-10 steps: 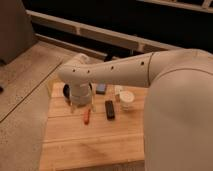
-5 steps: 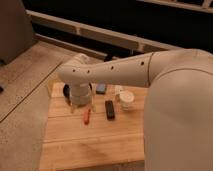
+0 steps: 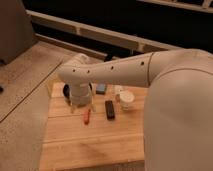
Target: Place the ceramic cup in the ceramic bowl
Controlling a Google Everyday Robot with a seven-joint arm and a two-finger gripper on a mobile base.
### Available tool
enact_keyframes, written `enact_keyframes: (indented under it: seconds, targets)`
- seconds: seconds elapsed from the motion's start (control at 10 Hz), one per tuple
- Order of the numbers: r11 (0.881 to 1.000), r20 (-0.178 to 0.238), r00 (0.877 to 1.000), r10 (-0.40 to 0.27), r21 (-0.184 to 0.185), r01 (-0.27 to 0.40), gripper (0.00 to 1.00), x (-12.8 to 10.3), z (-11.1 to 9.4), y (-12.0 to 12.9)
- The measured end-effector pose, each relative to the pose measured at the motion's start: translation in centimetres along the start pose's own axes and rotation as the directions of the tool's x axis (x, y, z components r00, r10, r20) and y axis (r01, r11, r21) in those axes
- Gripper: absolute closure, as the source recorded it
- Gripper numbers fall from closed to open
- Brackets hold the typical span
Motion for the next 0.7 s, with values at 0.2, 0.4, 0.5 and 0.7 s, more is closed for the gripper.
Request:
enact_keyframes:
  seconds: [0.2,0.4,0.5,0.7]
  targets:
    - [1.000,0.000,1.000,0.000,0.000,0.000,0.35,0.00,0.00,0.00]
    - [1.000,0.000,1.000,0.000,0.000,0.000,0.35,0.00,0.00,0.00]
    - [1.000,0.000,1.000,0.000,0.000,0.000,0.35,0.00,0.00,0.00]
    - [1.000,0.017,1.000,-0.017,0.005,0.017,0.35,-0.45,-0.28,-0.07]
